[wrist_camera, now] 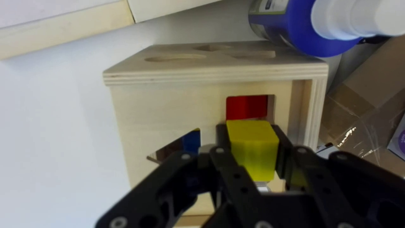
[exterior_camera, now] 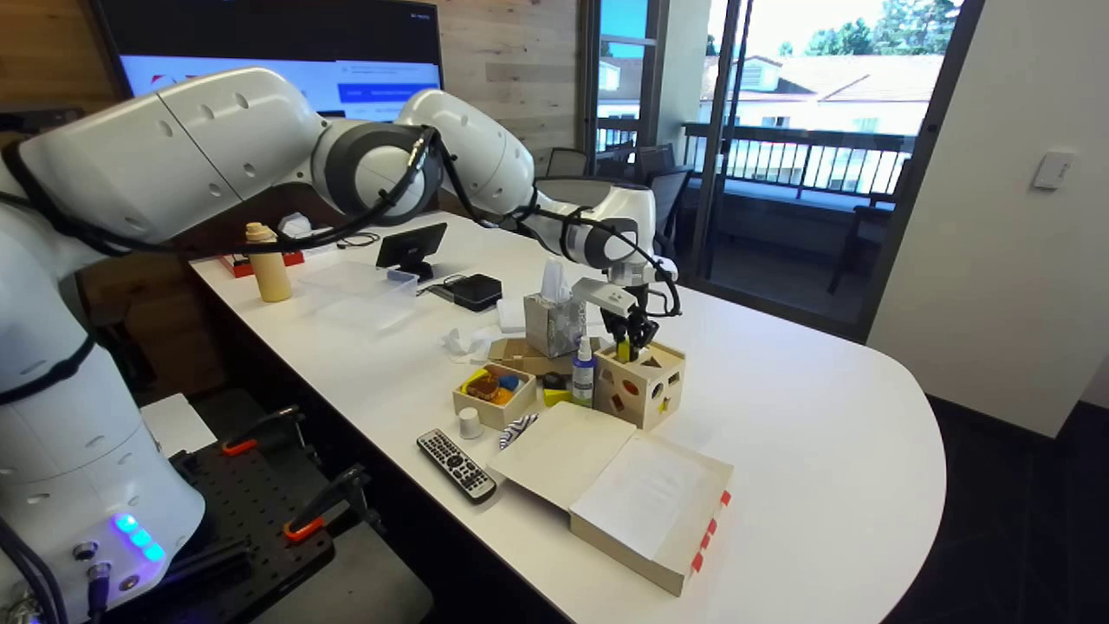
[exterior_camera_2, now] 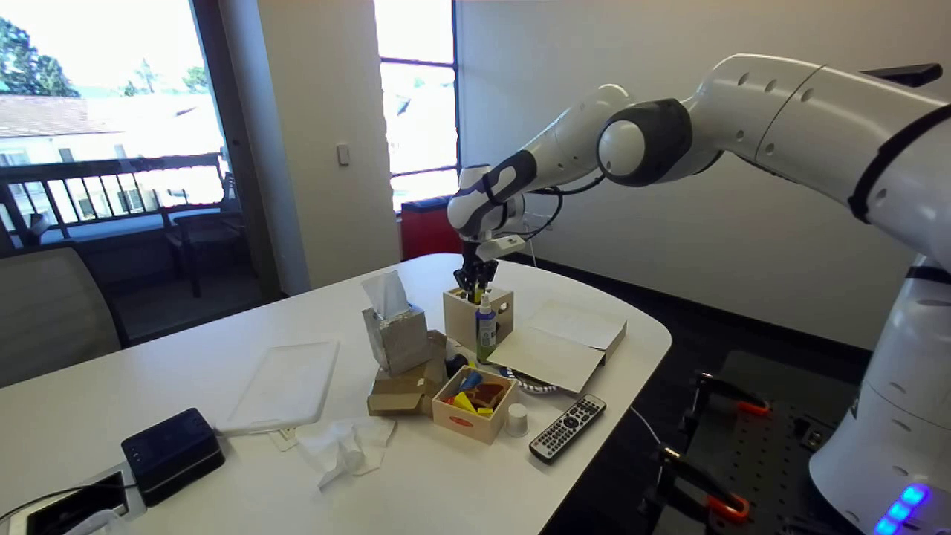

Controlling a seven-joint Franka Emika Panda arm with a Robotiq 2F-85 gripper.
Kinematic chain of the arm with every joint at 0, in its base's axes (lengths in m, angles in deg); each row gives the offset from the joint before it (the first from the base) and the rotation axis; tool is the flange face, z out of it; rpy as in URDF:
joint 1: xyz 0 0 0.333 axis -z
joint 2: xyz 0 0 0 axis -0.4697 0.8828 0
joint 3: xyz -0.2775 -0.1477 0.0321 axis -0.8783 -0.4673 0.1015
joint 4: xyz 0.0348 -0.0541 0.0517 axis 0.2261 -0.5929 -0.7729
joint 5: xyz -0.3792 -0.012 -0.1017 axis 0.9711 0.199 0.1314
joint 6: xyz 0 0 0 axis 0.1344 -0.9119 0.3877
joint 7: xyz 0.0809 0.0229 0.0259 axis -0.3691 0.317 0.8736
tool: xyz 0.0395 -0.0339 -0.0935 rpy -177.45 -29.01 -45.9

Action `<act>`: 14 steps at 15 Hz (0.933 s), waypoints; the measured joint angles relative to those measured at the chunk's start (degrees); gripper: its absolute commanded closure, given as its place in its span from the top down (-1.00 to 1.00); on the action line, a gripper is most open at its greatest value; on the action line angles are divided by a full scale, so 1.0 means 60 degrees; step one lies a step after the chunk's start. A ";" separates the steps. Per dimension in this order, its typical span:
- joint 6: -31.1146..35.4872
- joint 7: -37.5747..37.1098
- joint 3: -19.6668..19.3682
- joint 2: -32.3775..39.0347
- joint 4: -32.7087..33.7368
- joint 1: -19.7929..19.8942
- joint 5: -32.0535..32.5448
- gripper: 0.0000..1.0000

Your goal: Put the yellow item in the box

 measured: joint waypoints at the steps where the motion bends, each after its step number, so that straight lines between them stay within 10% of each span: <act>1: 0.0038 0.0000 0.0004 0.0010 0.0009 0.0005 -0.0047 -0.81; 14: -0.0004 -0.0014 0.0082 0.0156 0.0263 0.0085 -0.0450 -0.81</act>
